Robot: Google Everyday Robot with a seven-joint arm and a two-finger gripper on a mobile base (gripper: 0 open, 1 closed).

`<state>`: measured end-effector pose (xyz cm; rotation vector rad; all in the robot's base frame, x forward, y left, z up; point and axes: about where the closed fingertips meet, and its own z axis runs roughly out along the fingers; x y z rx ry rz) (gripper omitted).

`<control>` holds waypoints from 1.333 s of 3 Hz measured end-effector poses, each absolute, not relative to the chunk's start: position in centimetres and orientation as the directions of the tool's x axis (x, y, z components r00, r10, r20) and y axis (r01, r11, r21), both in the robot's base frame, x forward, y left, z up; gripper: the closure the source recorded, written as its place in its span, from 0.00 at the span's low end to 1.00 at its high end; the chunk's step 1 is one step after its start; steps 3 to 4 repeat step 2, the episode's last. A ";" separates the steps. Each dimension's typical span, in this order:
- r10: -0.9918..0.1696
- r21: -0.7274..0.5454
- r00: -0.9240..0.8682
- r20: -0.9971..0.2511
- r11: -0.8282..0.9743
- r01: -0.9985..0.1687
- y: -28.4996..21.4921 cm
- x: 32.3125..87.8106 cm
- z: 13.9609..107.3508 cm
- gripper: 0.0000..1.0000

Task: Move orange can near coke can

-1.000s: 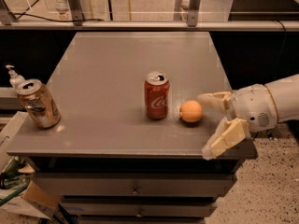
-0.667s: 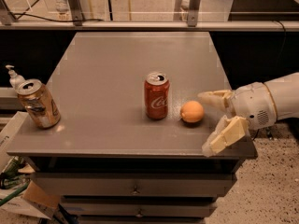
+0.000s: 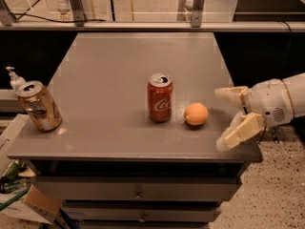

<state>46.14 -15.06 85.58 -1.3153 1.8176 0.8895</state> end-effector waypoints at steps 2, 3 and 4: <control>-0.465 0.086 -0.226 -0.856 0.302 -0.949 -17.9 47.7 86.0 0.00; -0.465 0.086 -0.226 -0.856 0.302 -0.949 -17.9 47.7 86.0 0.00; -0.465 0.086 -0.226 -0.856 0.302 -0.949 -17.9 47.7 86.0 0.00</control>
Offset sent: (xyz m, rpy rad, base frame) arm 0.0122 -0.0237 0.0030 -0.0073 -0.0278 -0.0494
